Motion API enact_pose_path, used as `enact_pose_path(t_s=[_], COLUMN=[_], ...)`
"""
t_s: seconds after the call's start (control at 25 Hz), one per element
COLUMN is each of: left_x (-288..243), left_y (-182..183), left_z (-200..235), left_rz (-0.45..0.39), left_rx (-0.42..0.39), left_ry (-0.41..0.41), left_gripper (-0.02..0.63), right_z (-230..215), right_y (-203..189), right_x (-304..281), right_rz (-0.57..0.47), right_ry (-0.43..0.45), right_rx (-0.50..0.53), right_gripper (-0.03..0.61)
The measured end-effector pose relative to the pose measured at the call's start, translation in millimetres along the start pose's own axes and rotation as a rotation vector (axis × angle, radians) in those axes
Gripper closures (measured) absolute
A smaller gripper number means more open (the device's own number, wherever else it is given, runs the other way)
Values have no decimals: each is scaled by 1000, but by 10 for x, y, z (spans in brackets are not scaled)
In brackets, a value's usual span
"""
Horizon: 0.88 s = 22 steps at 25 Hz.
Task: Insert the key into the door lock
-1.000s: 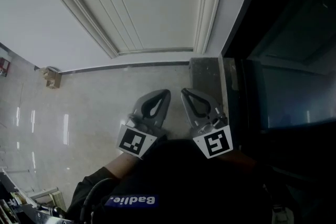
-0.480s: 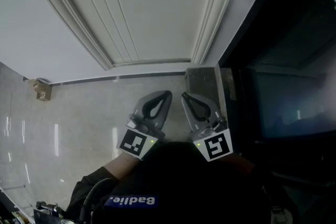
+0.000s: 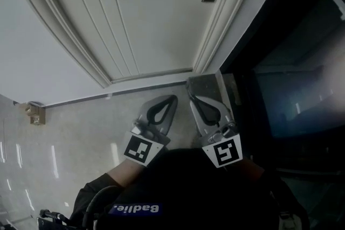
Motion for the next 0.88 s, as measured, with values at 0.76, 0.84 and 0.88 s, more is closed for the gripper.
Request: enact_pose_path(t_s=[0.76, 0.84, 0.88], left_x=[-668, -820, -905], left_y=[-236, -211, -196], left_z=[775, 851, 892], left_rz=[27, 31, 33], left_rx=[-7, -14, -17], left_ry=[23, 41, 49], left_gripper=[598, 598, 598], right_z=[-713, -871, -958], right_y=[41, 76, 98], right_x=[-904, -989, -1033], right_rz=[-17, -28, -33], right_ry=[61, 79, 86], right_rx=[171, 184, 192], right_gripper=[565, 565, 566])
Point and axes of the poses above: the fingertips, and each gripper's own axes: x backward along the fingers, z to its left, y out of its top, the point moved 4 cm from there along x, backward along the fingers, and after that the axes turned 15 degrees about -x, right-handed, at the moved point
